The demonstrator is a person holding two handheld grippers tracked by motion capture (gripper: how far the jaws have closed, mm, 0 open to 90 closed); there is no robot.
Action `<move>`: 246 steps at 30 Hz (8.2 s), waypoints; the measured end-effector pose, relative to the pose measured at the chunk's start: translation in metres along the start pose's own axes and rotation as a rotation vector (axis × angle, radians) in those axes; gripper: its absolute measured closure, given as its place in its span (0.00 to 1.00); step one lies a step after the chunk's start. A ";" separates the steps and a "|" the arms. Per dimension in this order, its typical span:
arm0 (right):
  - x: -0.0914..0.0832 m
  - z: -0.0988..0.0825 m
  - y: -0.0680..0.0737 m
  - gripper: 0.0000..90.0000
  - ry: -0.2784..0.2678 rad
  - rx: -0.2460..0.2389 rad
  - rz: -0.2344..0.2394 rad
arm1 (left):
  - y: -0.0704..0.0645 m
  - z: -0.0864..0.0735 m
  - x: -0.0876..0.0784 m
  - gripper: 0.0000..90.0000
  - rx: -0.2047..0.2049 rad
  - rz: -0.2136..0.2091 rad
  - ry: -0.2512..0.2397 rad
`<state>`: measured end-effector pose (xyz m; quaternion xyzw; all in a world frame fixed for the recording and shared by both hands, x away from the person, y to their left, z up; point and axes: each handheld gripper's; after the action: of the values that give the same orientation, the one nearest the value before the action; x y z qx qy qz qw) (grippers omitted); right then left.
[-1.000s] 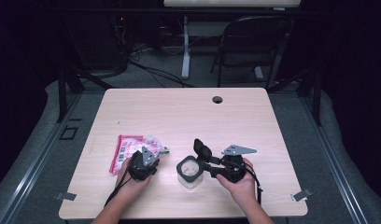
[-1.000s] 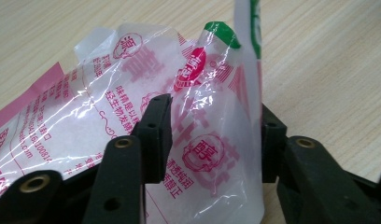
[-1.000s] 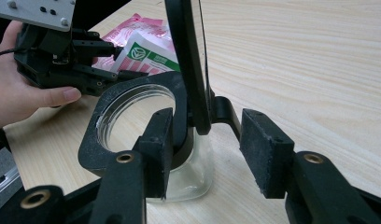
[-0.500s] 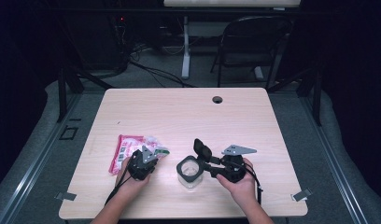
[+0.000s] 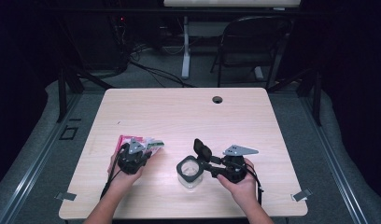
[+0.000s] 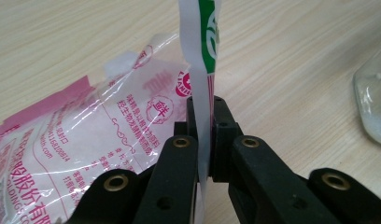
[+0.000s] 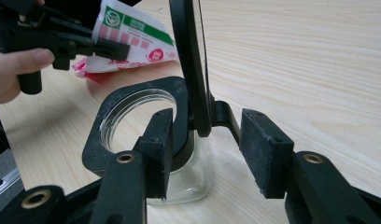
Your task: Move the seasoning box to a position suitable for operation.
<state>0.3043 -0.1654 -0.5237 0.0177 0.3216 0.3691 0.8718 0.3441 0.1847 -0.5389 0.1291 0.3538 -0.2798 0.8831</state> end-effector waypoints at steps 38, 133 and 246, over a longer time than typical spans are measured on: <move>-0.002 0.000 0.001 0.60 -0.015 -0.002 0.001 | 0.063 0.014 -0.109 1.00 -0.152 0.214 -0.252; 0.028 0.041 0.078 0.78 -0.020 -0.230 0.180 | -0.036 0.005 -0.077 1.00 -0.029 -0.185 -0.166; 0.039 0.040 0.080 1.00 0.000 -0.247 0.233 | -0.033 -0.051 0.009 0.29 -0.070 -0.327 0.007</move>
<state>0.2974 -0.0735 -0.4917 -0.0527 0.2696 0.5042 0.8187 0.3022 0.1755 -0.5827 0.0398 0.3828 -0.4069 0.8284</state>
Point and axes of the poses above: each handheld gripper's, and its own axes: x roughly forward along the jaws, z roughly out of its top, y roughly to its left, and after that the axes turned 2 degrees about y, right-handed
